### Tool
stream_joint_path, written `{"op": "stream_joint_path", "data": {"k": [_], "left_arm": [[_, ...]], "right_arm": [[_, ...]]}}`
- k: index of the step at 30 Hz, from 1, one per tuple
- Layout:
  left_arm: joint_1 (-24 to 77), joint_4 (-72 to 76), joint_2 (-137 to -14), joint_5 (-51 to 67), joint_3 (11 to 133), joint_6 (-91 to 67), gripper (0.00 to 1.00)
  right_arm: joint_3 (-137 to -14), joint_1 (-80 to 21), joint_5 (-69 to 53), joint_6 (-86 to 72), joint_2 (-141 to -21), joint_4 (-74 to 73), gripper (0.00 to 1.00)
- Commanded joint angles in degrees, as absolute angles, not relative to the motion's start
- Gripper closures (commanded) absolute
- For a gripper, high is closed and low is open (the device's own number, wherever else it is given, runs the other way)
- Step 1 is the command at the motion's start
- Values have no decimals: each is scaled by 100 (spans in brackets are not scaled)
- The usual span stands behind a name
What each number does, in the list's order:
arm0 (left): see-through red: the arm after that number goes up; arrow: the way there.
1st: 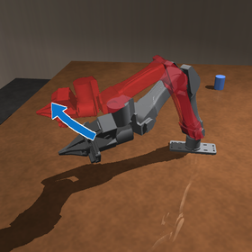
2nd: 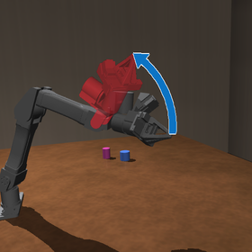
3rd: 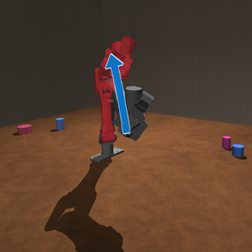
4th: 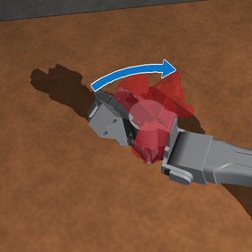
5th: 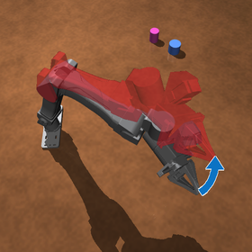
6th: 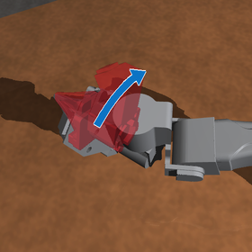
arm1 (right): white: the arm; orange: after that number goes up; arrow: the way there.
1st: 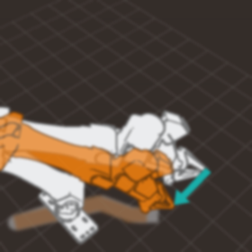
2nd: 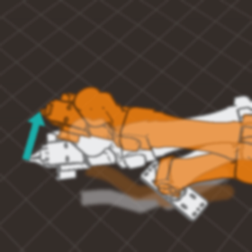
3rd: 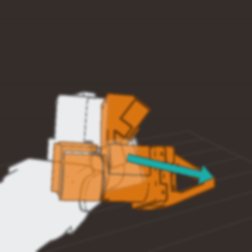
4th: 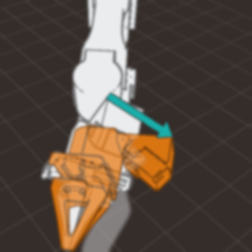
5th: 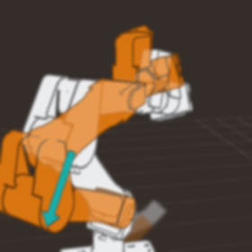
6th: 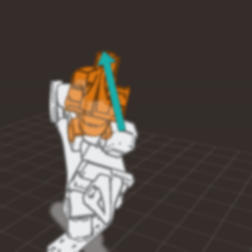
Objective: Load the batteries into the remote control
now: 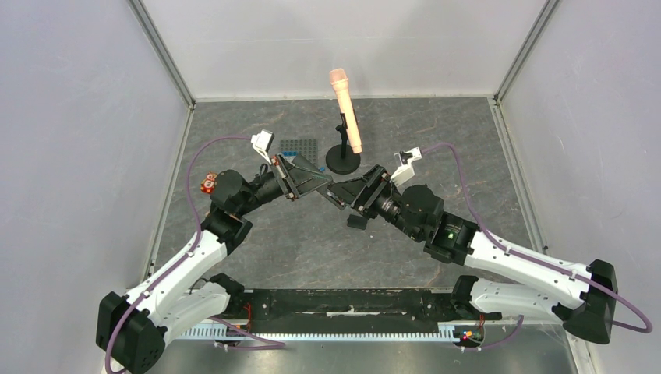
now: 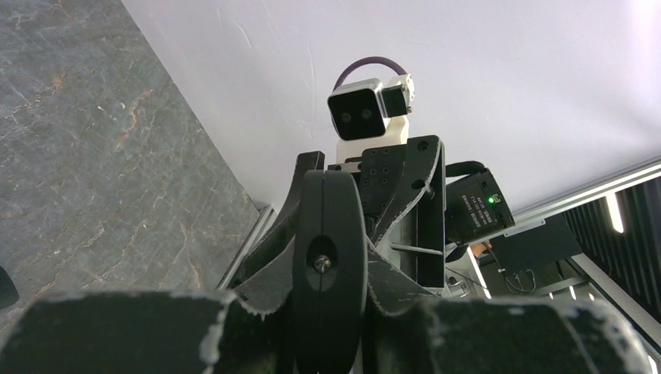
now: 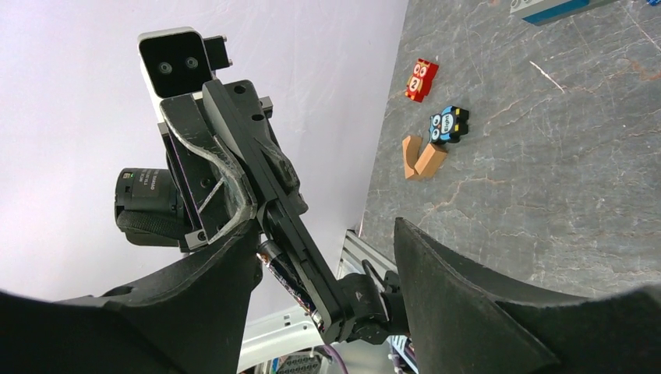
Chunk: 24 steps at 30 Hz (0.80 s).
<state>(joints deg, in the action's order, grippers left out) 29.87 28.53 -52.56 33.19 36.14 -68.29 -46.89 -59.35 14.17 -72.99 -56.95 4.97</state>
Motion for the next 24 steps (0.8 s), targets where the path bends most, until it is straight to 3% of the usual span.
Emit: {"op": "stream_joint_path", "data": {"k": [1, 24], "left_arm": [[2997, 3216, -5183, 3358, 3699, -7075, 98], [3001, 3123, -5141, 3144, 3897, -7505, 98]], "right_arm": [[-4555, -5905, 1393, -7312, -5560, 604, 35], [-4359, -5896, 1353, -7059, -5507, 482, 49]]}}
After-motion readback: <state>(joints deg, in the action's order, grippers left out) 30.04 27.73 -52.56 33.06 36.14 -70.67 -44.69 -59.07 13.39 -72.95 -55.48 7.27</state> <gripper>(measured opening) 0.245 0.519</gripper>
